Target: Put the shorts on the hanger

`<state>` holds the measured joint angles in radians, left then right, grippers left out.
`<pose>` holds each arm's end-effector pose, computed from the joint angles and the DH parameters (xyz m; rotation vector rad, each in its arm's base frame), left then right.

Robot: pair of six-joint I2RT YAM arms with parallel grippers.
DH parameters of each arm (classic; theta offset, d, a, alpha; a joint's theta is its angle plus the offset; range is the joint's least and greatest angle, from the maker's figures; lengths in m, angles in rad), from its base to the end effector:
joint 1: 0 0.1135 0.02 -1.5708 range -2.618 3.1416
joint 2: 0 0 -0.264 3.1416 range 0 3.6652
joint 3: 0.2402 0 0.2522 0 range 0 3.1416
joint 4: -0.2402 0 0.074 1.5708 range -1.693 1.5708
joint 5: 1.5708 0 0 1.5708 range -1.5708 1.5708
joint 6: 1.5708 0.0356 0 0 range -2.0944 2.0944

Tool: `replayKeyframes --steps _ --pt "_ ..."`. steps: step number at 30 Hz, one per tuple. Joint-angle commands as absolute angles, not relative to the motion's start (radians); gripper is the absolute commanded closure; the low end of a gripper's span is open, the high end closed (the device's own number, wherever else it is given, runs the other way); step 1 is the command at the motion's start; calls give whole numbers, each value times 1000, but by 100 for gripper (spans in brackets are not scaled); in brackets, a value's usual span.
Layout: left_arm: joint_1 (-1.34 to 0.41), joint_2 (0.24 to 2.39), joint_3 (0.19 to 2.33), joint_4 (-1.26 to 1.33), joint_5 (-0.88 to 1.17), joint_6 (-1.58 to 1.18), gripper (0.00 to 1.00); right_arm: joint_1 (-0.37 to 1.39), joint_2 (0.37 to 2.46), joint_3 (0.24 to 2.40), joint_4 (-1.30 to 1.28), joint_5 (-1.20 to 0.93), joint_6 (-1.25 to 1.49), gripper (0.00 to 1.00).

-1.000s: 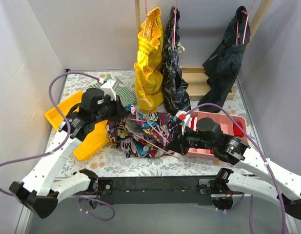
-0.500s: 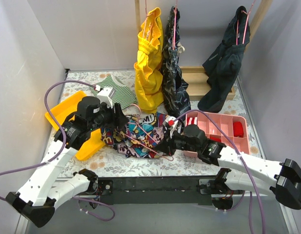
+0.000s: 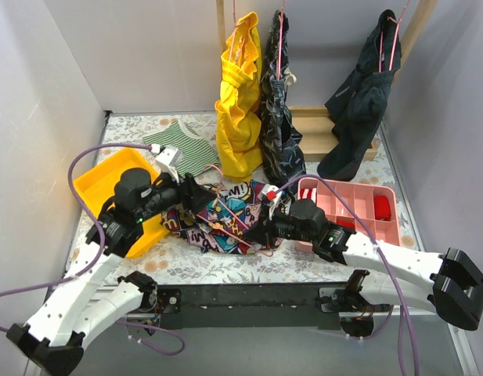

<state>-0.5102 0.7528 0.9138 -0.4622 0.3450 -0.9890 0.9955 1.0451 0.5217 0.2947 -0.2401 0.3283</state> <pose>0.1356 -0.0897 0.3606 -0.2329 2.0752 -1.3035 0.1210 0.2021 0.2468 -0.8110 1.7727 1.1316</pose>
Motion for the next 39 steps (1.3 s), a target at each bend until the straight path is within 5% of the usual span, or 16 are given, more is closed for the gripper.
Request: replayKeyframes --steps 1,8,14,17,18,22,26,29,39 --pt "-537 836 937 -371 338 -942 45 999 1054 540 400 -252 331 99" --pt "-708 945 960 -336 134 -896 40 1000 1075 549 396 -255 322 99" --pt "-775 969 911 -264 -81 -878 51 1000 1085 558 371 -236 313 99" --pt "-784 974 891 -259 -135 -861 82 1002 1077 561 362 -219 311 99" --pt "-785 973 887 -258 -159 -856 100 1000 1072 563 357 -215 311 99" --pt "-788 913 842 -233 -184 -827 100 1002 1066 580 310 -190 313 98" --pt "-790 838 796 -218 -184 -787 100 1002 1032 607 238 -111 324 50" --pt "-790 807 784 -218 -186 -769 100 999 941 607 175 -7 336 37" --pt "-792 759 765 -218 -212 -746 100 970 559 460 12 340 500 30"
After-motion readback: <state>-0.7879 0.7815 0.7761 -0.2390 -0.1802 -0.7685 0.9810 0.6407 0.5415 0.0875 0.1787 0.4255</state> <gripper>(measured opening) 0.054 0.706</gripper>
